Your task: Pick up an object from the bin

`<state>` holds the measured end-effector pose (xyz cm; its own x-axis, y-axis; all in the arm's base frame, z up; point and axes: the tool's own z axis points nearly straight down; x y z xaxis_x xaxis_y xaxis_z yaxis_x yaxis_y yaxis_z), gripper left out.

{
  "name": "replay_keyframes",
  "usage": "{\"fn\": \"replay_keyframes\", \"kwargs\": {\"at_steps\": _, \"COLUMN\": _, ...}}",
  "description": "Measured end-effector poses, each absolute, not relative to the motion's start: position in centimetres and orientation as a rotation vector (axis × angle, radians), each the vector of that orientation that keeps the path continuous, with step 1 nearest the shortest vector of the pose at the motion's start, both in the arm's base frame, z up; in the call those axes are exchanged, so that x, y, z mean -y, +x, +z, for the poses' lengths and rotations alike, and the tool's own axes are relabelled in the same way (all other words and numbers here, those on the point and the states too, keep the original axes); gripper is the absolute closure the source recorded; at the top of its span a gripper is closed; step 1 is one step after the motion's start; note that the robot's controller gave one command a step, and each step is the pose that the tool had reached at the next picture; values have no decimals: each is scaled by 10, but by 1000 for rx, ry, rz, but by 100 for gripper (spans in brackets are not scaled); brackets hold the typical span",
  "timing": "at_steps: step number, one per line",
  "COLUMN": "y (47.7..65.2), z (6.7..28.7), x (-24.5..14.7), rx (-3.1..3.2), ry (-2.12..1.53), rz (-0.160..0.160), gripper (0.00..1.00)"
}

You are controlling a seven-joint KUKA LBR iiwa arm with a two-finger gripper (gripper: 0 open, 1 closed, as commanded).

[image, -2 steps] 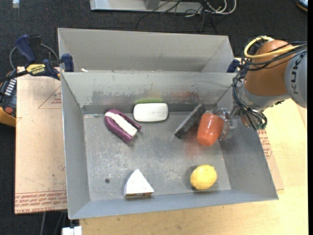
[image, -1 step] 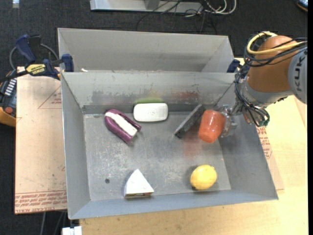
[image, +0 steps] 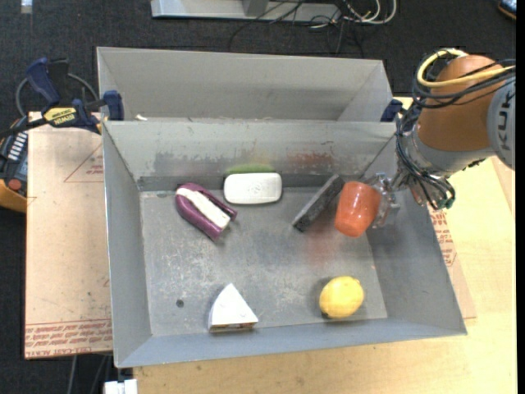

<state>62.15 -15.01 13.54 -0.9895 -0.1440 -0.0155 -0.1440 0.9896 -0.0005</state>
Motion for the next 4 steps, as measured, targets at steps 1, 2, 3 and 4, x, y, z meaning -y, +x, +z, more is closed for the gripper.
{"fn": "replay_keyframes", "kwargs": {"at_steps": 1, "y": 621, "z": 145, "x": 150, "rx": -3121, "ry": -227, "rz": 3, "gripper": 100}}
{"fn": "replay_keyframes", "kwargs": {"at_steps": 2, "y": 621, "z": 160, "x": 149, "rx": -3121, "ry": -227, "rz": 3, "gripper": 100}}
{"fn": "replay_keyframes", "kwargs": {"at_steps": 3, "y": 622, "z": 171, "x": 150, "rx": -3114, "ry": -227, "rz": 0, "gripper": 100}}
{"fn": "replay_keyframes", "kwargs": {"at_steps": 4, "y": 622, "z": 174, "x": 149, "rx": -3114, "ry": -227, "rz": 0, "gripper": 100}}
